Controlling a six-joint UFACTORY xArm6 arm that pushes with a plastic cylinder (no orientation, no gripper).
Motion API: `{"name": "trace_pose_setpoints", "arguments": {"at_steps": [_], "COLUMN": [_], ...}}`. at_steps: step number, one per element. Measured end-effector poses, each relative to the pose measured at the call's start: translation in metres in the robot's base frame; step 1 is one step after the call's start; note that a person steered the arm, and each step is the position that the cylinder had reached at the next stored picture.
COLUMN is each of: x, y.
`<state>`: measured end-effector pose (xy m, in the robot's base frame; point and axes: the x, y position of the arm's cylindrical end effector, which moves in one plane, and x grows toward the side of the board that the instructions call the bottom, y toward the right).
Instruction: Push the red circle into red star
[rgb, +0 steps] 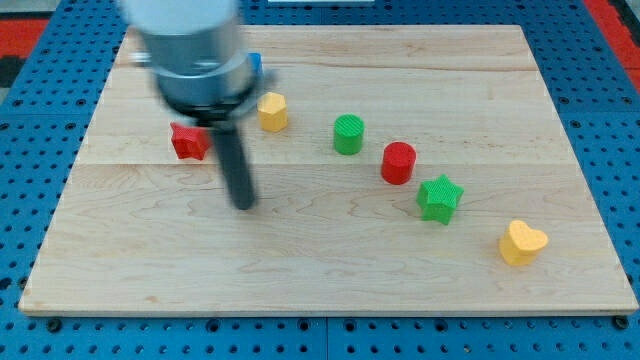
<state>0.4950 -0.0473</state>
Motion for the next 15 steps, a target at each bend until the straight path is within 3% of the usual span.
{"name": "trace_pose_setpoints", "arguments": {"at_steps": [1,4,6,8,10,11,12,13,14,15], "x": [-0.006,-0.028,-0.071,-0.073,-0.074,-0.073,-0.109,-0.130,-0.149,-0.172], "y": [0.077,0.159,0.080,0.079,0.117,0.173,0.171,0.078,0.029,0.072]}}
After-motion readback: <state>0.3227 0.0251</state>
